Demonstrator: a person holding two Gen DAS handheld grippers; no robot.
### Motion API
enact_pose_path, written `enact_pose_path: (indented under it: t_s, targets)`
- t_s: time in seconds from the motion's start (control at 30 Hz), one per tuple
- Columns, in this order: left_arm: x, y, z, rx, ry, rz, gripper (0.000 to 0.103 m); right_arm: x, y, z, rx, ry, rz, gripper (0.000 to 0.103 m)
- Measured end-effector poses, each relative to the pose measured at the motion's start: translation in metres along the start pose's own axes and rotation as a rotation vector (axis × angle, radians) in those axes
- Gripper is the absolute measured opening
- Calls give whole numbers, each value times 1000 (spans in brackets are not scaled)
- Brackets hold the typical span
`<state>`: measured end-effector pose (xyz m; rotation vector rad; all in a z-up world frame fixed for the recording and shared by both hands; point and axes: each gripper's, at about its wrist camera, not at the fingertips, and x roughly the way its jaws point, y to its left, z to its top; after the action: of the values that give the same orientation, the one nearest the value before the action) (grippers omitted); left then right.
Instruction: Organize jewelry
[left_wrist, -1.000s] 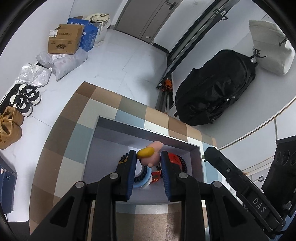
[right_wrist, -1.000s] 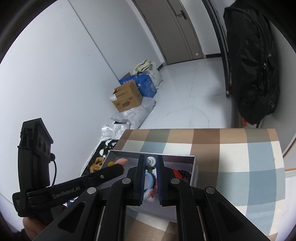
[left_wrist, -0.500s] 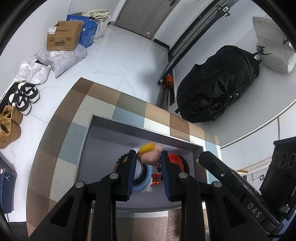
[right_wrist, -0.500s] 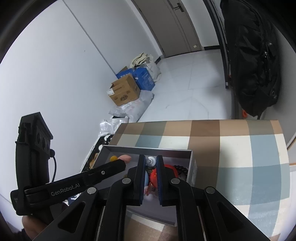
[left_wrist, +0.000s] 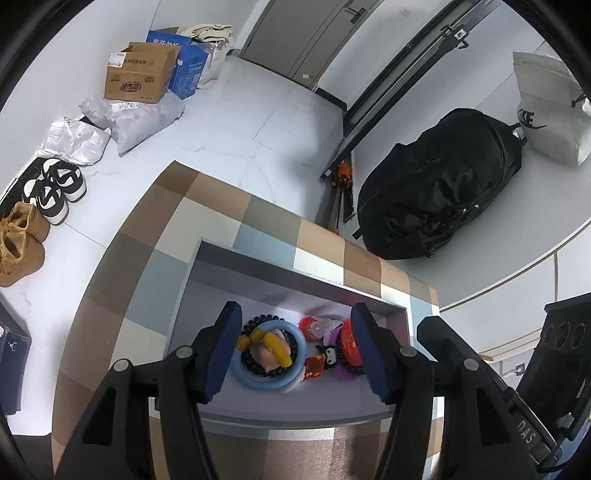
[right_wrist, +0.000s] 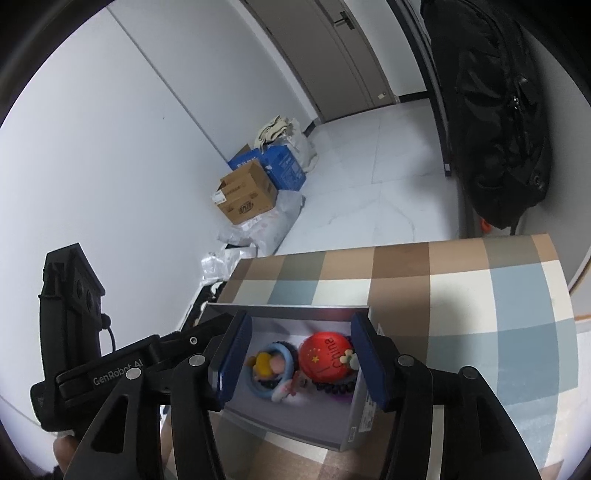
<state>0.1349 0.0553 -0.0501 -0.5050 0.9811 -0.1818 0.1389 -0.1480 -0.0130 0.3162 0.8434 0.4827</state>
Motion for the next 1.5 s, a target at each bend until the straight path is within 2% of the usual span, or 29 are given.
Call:
enact_pose_path:
  t_s: [0.1,0.2,0.43,0.6,0.77,0.87,0.93,1.07,1.17,1.33,1.5]
  targets:
    - [-1,1,0,8,1,16,56,0,1,-2,-10,6,-21,68]
    - [-4,-1,-1,24,-10,25,56,-3,2,-2,-11,1,-19,69]
    - [-9,-9,-5,78,-23,55,59,-8,3,-2,-25,-10,-32,78]
    - [-24,-10,-10,102,-89,105,72,-15,6,-5,-43,-26,-38,87]
    - [-34,-15,-13,123,-130,133,73,-26,8,-8,-56,-53,-39,96]
    - [-46,-23,-17,164,-206,185,73,-37,14,-11,-100,-94,-40,101]
    - [-55,-28,-21,203,-256,214,74,-45,18,-13,-116,-118,-25,103]
    - [-70,-30,-31,218,-288,205,76,-66,24,-20,-145,-177,13,103]
    - [-81,-32,-42,245,-340,228,85,-79,28,-28,-159,-207,26,103]
    - [-97,-30,-57,260,-396,248,86,-97,36,-45,-218,-249,19,103]
    - [-106,-23,-68,232,-410,252,86,-114,43,-59,-277,-304,11,103]
